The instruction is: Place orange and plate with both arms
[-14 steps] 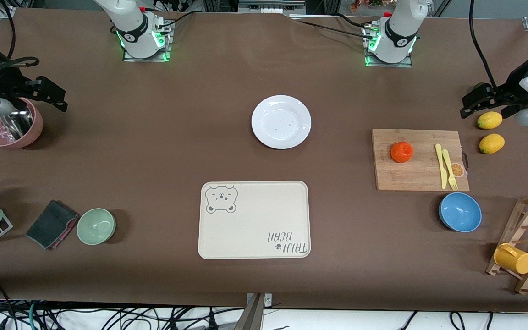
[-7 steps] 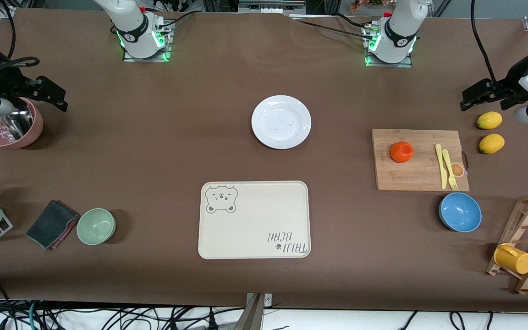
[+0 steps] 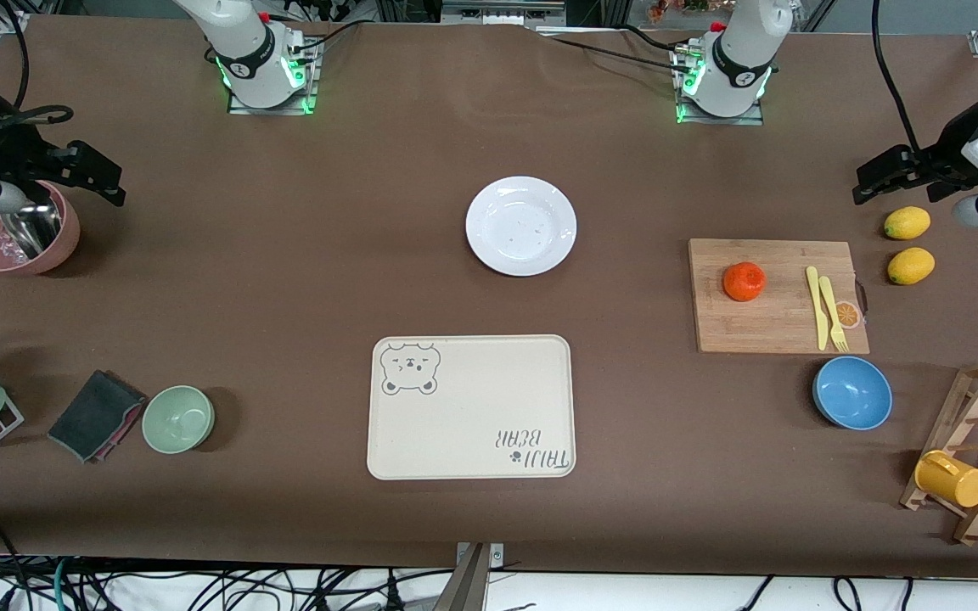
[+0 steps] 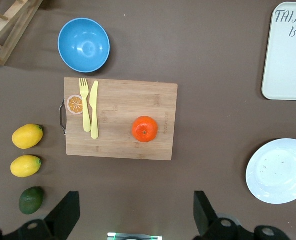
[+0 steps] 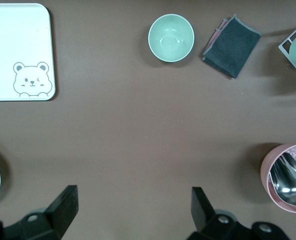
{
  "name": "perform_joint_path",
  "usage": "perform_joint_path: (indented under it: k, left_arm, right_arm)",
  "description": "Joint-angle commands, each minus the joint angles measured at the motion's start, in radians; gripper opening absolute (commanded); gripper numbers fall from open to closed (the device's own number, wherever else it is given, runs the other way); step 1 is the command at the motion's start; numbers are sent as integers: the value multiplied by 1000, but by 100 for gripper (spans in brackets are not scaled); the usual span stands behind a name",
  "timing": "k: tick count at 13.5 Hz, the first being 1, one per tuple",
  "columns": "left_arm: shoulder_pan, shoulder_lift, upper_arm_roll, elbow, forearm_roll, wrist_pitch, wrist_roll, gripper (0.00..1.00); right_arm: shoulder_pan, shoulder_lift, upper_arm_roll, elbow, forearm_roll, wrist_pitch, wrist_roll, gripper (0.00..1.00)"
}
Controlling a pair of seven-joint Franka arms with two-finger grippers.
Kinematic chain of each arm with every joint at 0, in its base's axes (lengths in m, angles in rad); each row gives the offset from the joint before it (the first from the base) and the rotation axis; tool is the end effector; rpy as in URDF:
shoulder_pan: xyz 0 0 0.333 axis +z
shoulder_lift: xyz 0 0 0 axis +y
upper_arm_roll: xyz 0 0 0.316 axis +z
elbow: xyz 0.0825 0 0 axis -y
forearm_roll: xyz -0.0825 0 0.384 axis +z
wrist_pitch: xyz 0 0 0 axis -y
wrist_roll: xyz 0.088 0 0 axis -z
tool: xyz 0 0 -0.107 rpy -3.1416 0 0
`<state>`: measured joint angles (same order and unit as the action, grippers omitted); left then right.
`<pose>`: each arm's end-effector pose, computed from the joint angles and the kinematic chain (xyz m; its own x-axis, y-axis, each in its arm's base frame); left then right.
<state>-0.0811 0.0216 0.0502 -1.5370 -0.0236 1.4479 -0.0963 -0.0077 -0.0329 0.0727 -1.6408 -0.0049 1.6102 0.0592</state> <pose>0.5475 -0.0200 0.6183 0.9917 0.0627 -0.1121 0.0645 -0.9979 0.0118 0.5460 0.0357 0.6129 1.0000 0.0060 0.0026 0.0059 -1.0000 0.0071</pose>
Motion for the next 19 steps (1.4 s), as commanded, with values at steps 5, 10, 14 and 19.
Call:
perform_joint_path:
  k: [5, 10, 14, 19]
  left_arm:
    - [3, -3, -3, 15, 10, -20, -8, 100]
    - [4, -3, -1, 15, 10, -20, -8, 100]
    - [4, -3, -3, 15, 10, -20, -8, 100]
    - [4, -3, -1, 15, 10, -20, -8, 100]
  right_arm:
    - [-1, -1, -1, 6, 11, -32, 4, 100]
    - [3, 5, 2, 7, 8, -35, 7, 100]
    - [41, 14, 2, 9, 5, -35, 7, 100]
    - [55, 16, -1, 7, -6, -38, -10, 100]
